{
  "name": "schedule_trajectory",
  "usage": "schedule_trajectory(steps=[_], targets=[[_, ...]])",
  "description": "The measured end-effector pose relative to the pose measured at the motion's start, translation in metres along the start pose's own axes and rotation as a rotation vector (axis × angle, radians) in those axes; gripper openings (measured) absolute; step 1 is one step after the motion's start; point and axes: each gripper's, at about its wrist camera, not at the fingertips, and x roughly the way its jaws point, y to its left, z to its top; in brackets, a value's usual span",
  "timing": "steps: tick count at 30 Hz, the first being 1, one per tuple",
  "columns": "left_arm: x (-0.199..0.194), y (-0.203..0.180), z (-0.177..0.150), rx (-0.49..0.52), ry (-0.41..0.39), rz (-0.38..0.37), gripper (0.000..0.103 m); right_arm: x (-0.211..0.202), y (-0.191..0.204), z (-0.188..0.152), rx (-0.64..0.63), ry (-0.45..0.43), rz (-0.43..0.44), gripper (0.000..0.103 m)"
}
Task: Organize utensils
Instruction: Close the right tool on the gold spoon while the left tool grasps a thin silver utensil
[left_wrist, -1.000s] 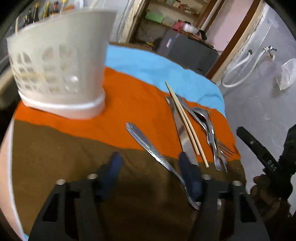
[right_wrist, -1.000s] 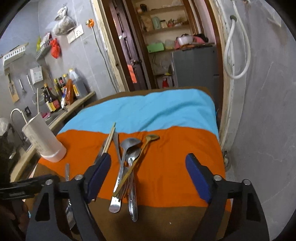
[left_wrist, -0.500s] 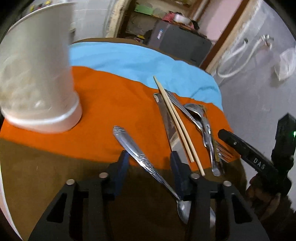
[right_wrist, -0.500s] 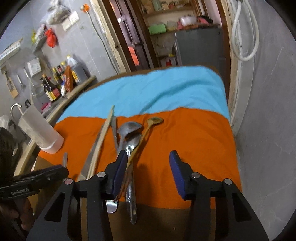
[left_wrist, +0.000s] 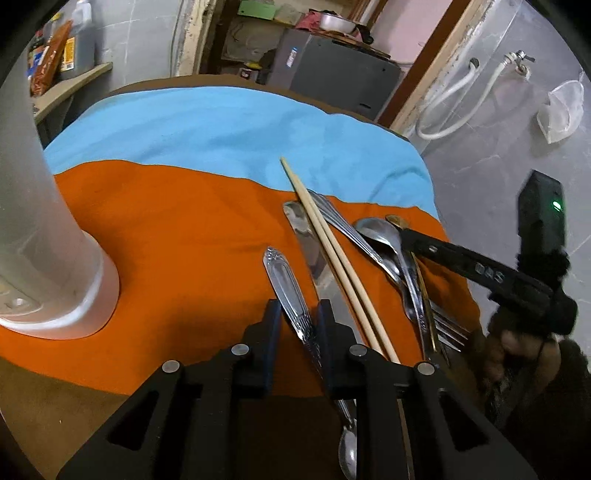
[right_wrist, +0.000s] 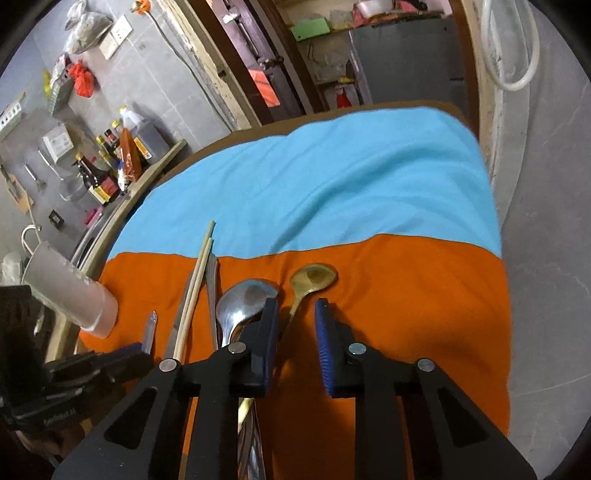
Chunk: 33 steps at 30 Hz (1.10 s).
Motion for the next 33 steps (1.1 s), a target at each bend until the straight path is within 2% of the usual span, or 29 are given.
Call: schedule_trajectory(steps=[4, 9, 17, 24, 29, 33], targets=[[-0.001, 0.003, 0.001, -0.054, 0.032, -0.024, 0.016, 0.003, -0.008, 0.004, 0.045, 0.011, 0.026, 0.014], [0.001, -0.005, 0.003, -0.035, 0.044, 0.008, 0.016, 0.005, -0.002, 0.008, 0.023, 0.020, -0.003, 0.011], [0.000, 0.003, 0.004, -0.126, 0.033, 0.007, 0.003, 0.007, -0.004, 0.011, 0.084, 0.014, 0.000, 0.006], [0.004, -0.008, 0.005, -0.074, 0.083, -0.001, 0.002, 0.008, -0.004, 0.012, 0.101, 0.026, 0.004, 0.006], [0.009, -0.008, 0.009, -0.076, 0.112, -0.010, 0.002, 0.009, -0.004, 0.013, 0.108, 0.028, 0.005, 0.005], [0.001, -0.008, 0.004, -0.091, 0.048, -0.022, 0.000, 0.001, 0.003, 0.008, 0.092, -0.031, -0.011, 0.003]])
